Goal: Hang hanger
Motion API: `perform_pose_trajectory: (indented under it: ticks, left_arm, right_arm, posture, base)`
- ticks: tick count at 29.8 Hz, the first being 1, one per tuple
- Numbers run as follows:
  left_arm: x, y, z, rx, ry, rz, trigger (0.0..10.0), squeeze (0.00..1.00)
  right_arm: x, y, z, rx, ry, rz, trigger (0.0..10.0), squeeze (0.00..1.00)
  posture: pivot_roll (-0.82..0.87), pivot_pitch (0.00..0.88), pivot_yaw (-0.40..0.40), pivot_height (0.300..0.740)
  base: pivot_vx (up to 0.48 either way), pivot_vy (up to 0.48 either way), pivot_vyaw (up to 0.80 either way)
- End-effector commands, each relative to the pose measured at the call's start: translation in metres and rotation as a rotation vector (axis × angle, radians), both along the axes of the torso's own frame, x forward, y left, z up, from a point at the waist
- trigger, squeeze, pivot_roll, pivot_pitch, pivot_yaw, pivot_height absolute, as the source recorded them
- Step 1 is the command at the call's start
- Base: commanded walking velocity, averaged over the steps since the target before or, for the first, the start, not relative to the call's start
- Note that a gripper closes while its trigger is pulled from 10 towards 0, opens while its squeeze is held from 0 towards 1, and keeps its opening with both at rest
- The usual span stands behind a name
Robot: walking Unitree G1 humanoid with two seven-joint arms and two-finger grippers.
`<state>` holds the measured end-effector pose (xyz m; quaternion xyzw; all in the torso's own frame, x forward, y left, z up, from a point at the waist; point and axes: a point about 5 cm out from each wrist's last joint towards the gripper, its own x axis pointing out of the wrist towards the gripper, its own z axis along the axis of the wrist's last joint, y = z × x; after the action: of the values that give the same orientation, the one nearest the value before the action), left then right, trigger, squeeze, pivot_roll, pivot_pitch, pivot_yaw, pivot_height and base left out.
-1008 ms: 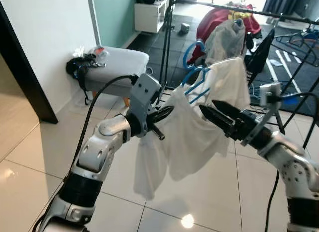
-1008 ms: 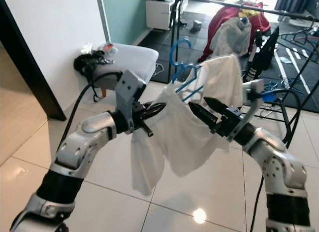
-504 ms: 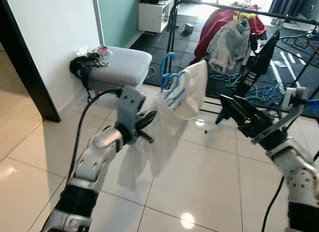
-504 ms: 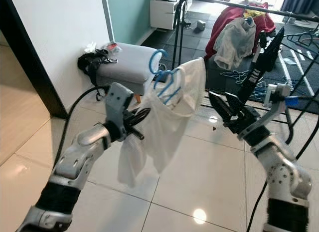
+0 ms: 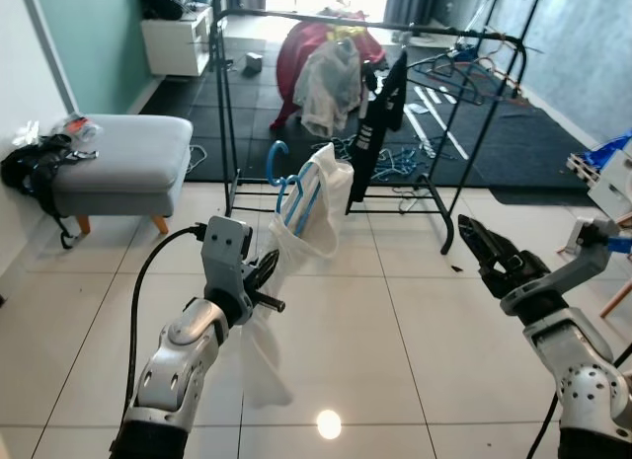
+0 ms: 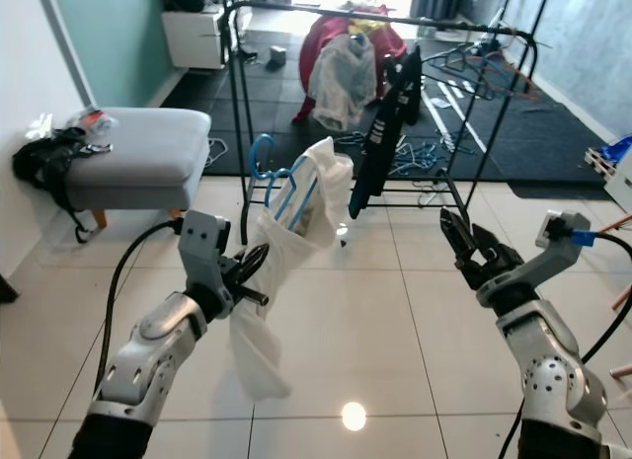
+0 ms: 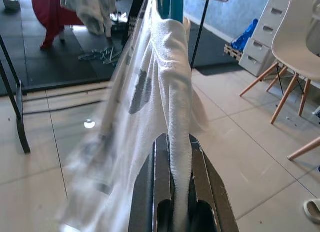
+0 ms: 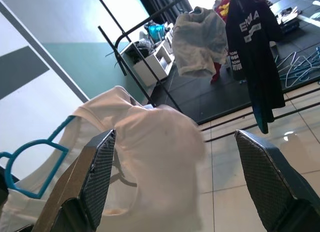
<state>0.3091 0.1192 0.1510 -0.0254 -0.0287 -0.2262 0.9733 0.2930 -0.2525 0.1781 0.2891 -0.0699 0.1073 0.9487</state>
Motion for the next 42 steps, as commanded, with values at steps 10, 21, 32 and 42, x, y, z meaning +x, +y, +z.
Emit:
perform_pose_trajectory:
  ticks: [10, 21, 32, 42]
  left_arm:
    - [0.009, -0.007, 0.03, -0.04, -0.145, 0.02, 10.0, 0.0]
    - [0.009, -0.014, 0.031, 0.072, -0.146, -0.072, 10.0, 0.0]
    - [-0.013, -0.023, 0.086, -0.006, -0.238, -0.487, 10.0, 0.0]
    - [-0.027, -0.041, 0.1, 0.003, -0.268, -0.614, 10.0, 0.0]
  right_arm:
    - [0.006, 0.012, -0.002, -0.008, -0.004, -0.014, 10.0, 0.0]
    - [0.009, 0.01, -0.004, -0.132, 0.03, -0.05, 10.0, 0.0]
    - [0.017, -0.005, 0.033, -0.154, -0.095, -0.097, 10.0, 0.0]
    - [0.035, 0.018, 0.046, -0.428, -0.036, -0.038, 10.0, 0.0]
  posture:
    - [-0.08, 0.055, -0.055, 0.74]
    - [-0.08, 0.069, -0.051, 0.74]
    - [-0.07, 0.079, -0.048, 0.74]
    - [-0.06, 0.088, -0.046, 0.74]
  base:
    - [0.285, 0.0, 0.0]
    - [0.271, 0.0, 0.0]
    - [0.0, 0.0, 0.0]
    - [0.0, 0.0, 0.0]
